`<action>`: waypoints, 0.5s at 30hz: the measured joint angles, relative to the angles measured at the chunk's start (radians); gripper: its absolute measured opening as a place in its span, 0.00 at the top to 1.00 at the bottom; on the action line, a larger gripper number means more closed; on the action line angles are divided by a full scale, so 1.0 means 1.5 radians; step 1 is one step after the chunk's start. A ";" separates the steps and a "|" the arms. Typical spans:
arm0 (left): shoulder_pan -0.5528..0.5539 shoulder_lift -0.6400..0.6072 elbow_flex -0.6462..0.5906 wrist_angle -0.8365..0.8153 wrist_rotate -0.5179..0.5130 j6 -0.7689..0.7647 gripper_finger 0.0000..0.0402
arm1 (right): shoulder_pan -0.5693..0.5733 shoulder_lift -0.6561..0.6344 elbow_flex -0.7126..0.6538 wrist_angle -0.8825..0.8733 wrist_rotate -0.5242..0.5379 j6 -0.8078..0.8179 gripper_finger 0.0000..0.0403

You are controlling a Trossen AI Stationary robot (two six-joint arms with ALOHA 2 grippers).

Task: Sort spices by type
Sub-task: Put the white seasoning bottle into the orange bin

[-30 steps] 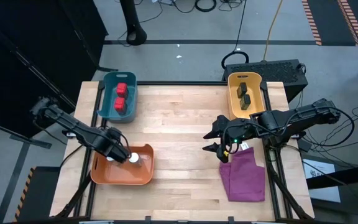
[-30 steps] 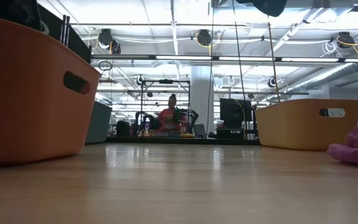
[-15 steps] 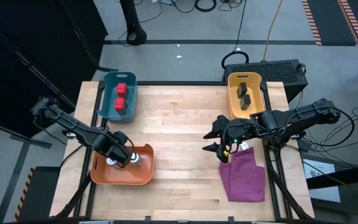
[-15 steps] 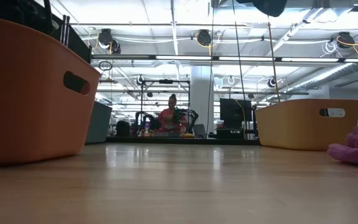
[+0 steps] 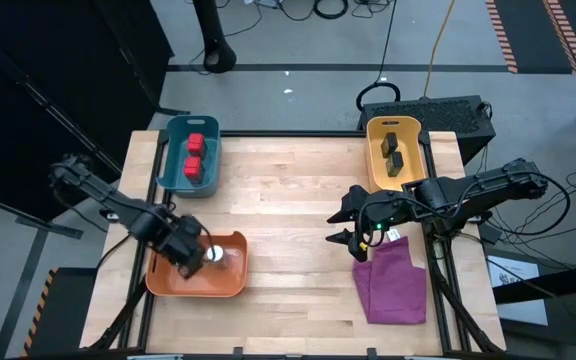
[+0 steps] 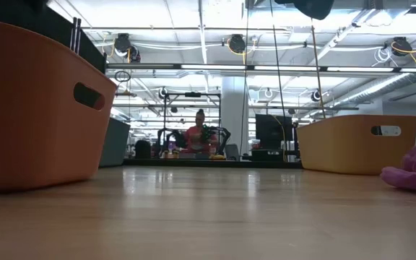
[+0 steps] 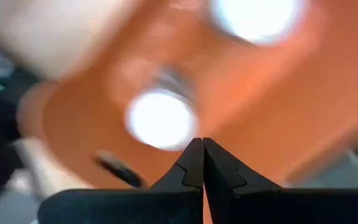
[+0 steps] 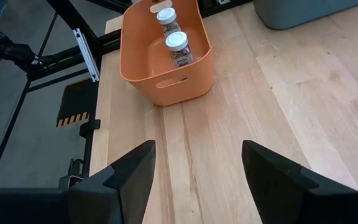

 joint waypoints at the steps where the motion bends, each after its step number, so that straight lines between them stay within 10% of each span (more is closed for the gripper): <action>1: -0.015 0.000 0.009 0.025 0.015 0.013 0.99 | 0.000 0.000 0.000 0.000 0.000 0.001 0.45; 5: -0.081 0.004 0.009 0.142 0.045 0.066 0.99 | 0.000 0.000 0.000 0.000 0.000 0.003 0.45; 15: -0.129 0.095 0.004 0.043 0.007 0.125 0.99 | -0.001 0.000 0.000 0.000 0.014 -0.008 0.45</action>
